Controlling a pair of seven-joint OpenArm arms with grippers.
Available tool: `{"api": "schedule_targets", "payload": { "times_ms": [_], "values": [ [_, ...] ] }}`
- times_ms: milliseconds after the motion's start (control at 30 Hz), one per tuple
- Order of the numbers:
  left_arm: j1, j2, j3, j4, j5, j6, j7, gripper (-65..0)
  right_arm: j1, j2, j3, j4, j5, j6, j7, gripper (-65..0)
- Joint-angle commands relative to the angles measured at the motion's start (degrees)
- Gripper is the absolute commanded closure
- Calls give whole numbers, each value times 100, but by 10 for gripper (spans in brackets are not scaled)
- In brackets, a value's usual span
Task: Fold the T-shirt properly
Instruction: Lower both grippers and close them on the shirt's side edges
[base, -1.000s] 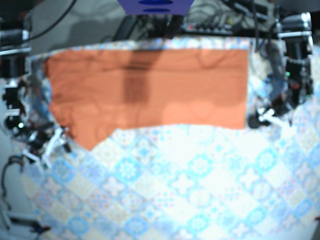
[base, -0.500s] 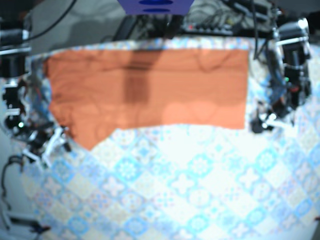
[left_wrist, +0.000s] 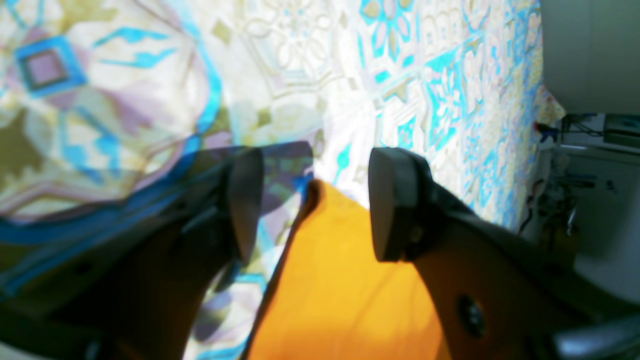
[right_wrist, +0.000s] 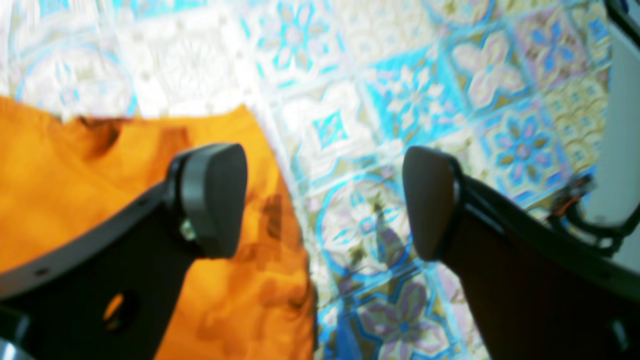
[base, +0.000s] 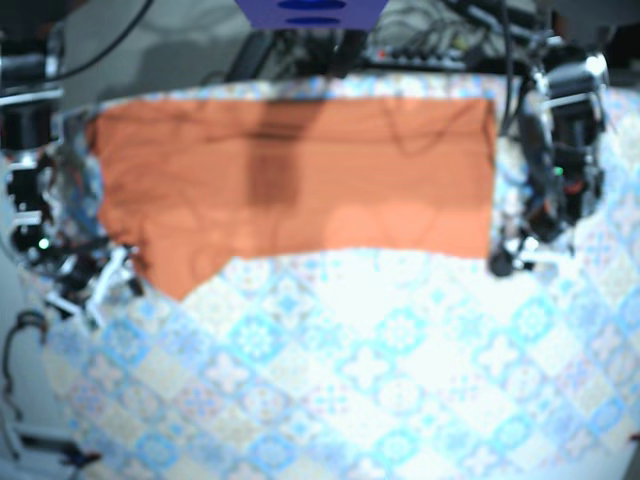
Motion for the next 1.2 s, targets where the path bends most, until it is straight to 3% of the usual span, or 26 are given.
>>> {"api": "schedule_targets", "payload": {
  "times_ms": [0, 600, 1167],
  "values": [
    [-111, -60, -26, 53, -64, -45, -12, -333, 114, 123, 65, 179, 65, -21, 158, -471],
    [-85, 300, 26, 44, -38, -10, 58, -333, 18, 132, 65, 223, 65, -21, 158, -471],
    [-59, 362, 35, 71, -29, -10, 260, -331, 9, 132, 65, 223, 65, -21, 158, -471]
  ]
}}
